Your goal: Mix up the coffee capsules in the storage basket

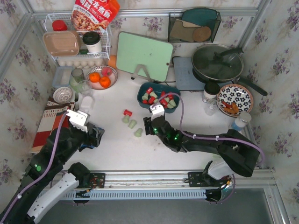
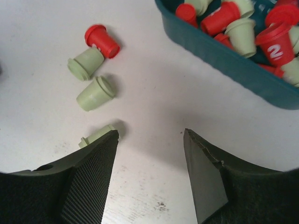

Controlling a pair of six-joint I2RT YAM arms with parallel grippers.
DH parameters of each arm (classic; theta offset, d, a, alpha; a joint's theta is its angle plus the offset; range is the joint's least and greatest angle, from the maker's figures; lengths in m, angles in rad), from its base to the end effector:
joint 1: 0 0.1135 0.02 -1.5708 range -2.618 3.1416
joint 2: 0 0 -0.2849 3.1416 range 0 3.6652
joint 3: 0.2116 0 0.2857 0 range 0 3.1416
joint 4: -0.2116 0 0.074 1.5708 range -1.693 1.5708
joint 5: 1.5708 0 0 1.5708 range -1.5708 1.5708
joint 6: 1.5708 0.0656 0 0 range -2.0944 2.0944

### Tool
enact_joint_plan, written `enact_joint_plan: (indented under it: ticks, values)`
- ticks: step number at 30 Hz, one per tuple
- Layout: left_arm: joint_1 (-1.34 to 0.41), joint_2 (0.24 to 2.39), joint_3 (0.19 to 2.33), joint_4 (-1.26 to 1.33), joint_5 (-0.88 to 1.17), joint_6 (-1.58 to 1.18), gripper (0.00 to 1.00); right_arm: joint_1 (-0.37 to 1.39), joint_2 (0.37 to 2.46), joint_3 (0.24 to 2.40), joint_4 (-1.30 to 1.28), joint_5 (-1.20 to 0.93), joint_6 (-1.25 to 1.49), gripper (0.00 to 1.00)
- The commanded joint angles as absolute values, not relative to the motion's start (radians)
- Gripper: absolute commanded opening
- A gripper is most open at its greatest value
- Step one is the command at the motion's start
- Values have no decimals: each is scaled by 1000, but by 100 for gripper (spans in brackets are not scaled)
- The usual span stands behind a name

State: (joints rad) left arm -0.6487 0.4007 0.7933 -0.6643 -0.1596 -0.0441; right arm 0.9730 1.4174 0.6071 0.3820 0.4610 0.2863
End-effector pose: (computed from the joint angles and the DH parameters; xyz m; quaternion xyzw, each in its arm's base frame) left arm 0.1071 -0.0681 0.3497 0.1903 0.7722 -0.1450 0.5886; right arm 0.2117 0.2590 0.1789 -0.1594 0.8128 0.1546 0.5386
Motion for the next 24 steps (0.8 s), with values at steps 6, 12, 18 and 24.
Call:
enact_joint_plan:
  ticks: [6, 12, 18, 24]
  values:
    - [-644, 308, 768, -628, -174, -29, 84, 1012, 1568, 693, 322, 424, 507, 65]
    - [-640, 280, 762, -626, -174, -28, 85, 1044, 1648, 745, 314, 491, 720, 65]
    - [-638, 258, 761, -626, -167, -31, 85, 1068, 1739, 851, 125, 594, 958, 61]
    - [-638, 232, 756, -623, -161, -33, 86, 1093, 1848, 1056, -265, 678, 1184, 58]
